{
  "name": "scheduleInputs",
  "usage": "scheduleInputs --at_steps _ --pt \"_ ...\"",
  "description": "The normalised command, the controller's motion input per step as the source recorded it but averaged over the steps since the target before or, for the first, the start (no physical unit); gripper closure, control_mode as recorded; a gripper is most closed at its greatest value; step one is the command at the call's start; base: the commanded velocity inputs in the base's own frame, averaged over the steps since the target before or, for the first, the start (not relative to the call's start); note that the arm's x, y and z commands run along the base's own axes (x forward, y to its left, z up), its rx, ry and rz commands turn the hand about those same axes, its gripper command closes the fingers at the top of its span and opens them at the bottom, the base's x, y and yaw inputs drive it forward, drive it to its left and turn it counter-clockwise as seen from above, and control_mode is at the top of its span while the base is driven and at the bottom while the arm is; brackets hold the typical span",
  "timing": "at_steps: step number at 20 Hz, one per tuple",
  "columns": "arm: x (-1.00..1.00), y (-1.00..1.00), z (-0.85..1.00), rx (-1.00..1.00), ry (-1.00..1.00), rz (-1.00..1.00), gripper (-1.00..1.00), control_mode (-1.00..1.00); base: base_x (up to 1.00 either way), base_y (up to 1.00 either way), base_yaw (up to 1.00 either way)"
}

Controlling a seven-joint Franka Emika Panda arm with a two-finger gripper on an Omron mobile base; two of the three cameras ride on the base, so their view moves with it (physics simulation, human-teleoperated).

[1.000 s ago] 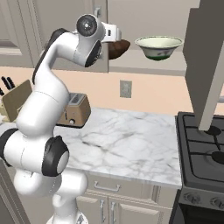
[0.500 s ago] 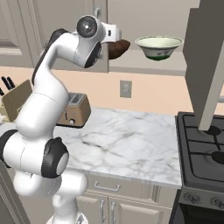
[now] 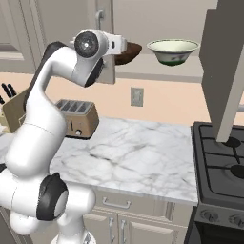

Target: Move the bowls from the cabinet to the plates on the dining table.

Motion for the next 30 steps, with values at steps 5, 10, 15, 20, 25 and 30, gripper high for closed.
scheduleInputs --at_steps 5,10,15,20,25,30 --pt "-0.59 0.28 0.0 0.0 -0.13 0.0 1.0 -1.0 0.0 0.0 0.0" --pt "-0.54 0.4 0.0 0.0 -0.1 0.0 1.0 -1.0 0.0 0.0 0.0" --pt "-0.57 0.52 0.0 0.0 -0.08 0.0 -1.0 -1.0 0.0 0.0 0.0" --pt "-0.58 0.56 0.0 0.0 -0.08 0.0 -1.0 -1.0 0.0 0.0 0.0" --pt "-0.72 0.08 0.22 0.0 -0.11 0.0 -1.0 -1.0 0.0 0.0 0.0" --pt "-0.92 -0.15 0.39 0.07 -0.13 0.0 -1.0 -1.0 0.0 0.0 0.0"
